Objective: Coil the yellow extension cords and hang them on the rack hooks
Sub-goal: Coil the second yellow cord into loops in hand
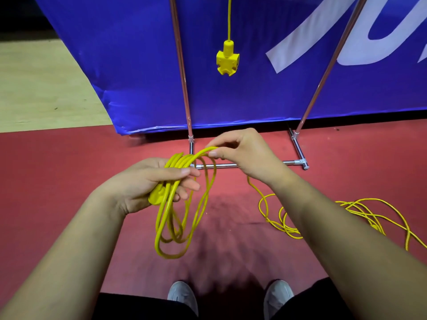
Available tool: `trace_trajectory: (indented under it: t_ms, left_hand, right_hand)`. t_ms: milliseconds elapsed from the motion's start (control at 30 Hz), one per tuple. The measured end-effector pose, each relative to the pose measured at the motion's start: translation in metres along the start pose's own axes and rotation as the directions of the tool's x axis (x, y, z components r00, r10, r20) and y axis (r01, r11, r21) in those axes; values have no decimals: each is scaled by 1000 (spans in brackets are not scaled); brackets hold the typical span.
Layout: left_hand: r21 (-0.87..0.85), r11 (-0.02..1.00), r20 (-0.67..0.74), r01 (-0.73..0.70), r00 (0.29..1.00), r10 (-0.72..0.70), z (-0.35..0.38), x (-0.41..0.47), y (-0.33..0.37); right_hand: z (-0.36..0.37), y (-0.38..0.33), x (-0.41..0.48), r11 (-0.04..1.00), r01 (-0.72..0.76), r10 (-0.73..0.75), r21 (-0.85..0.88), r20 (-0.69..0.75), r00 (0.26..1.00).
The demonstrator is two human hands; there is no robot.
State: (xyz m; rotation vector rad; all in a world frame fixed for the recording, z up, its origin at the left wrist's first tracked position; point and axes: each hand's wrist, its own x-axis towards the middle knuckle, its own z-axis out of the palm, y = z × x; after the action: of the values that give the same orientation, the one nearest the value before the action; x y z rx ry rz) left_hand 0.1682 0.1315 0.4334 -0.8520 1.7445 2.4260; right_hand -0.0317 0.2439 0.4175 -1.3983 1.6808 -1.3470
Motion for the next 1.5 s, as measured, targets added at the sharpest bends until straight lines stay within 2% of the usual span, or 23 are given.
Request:
trace_trajectory:
  t_ms: [267, 400, 533, 667, 767, 800, 900, 933, 1000, 1100, 1167, 1233, 1267, 1333, 1367, 1400, 1500]
  left_hand:
    - [-70, 995, 27, -72, 997, 74, 7, 1, 2]
    - [-107, 993, 62, -44, 997, 51, 7, -1, 4]
    - [-211, 968, 30, -136, 989, 146, 8, -4, 7]
    - [-389, 877, -33, -283, 955, 294, 7, -5, 17]
    - [-429, 827, -143, -363, 931, 335, 9, -5, 24]
    - [-423, 823, -173, -378, 926, 336, 10, -4, 25]
    - [-342, 849, -259, -403, 909, 327, 12, 1, 26]
    - [-317, 854, -291, -412, 900, 326, 12, 3, 25]
    - [-268, 860, -335, -435, 879, 340, 10, 7, 22]
    - [-207, 863, -350, -460, 859, 374, 1, 8, 19]
    - [-142, 884, -358, -446, 855, 374, -5, 6, 18]
    - [-59, 922, -351, -383, 873, 340, -8, 6, 14]
    - [-30, 942, -336, -336, 890, 307, -7, 6, 11]
    - [29, 971, -263, -236, 936, 235, -3, 7, 4]
    - [61, 978, -201, -197, 958, 205, 1, 6, 1]
    - [76, 982, -133, -171, 975, 180, 4, 5, 0]
    - [33, 980, -3, -197, 980, 197, 10, 3, 3]
  right_hand:
    - [0, 7, -4, 1000, -3, 3, -15, 27, 1000]
    - [-6, 28, 1, 982, -56, 64, -178, 39, 997]
    - [-14, 77, 0, 918, -172, 193, -357, 23, 981]
    - [-13, 121, -9, 868, -408, 423, -285, -8, 906]
    - [-6, 138, -17, 785, -544, 559, -296, -40, 828]
    - [-4, 141, -18, 772, -584, 590, -250, -60, 805]
    - [6, 133, -19, 720, -686, 692, 106, -20, 722]
    - [9, 126, -18, 685, -708, 717, 172, 16, 697]
    - [15, 110, -14, 647, -739, 742, 189, 64, 667]
    - [19, 81, -7, 693, -721, 718, 10, 91, 690]
    - [17, 59, -4, 768, -602, 636, -217, 148, 758]
    - [10, 32, -4, 820, -450, 554, -353, 296, 778]
    - [7, 18, -5, 848, -401, 520, -346, 400, 754]
    - [2, -8, -6, 903, -384, 421, -192, 570, 706]
    - [0, -16, -5, 924, -372, 350, -88, 587, 730]
    - [-2, -20, -4, 939, -345, 286, 2, 553, 783]
    - [-5, -17, 2, 957, -243, 188, 159, 295, 937]
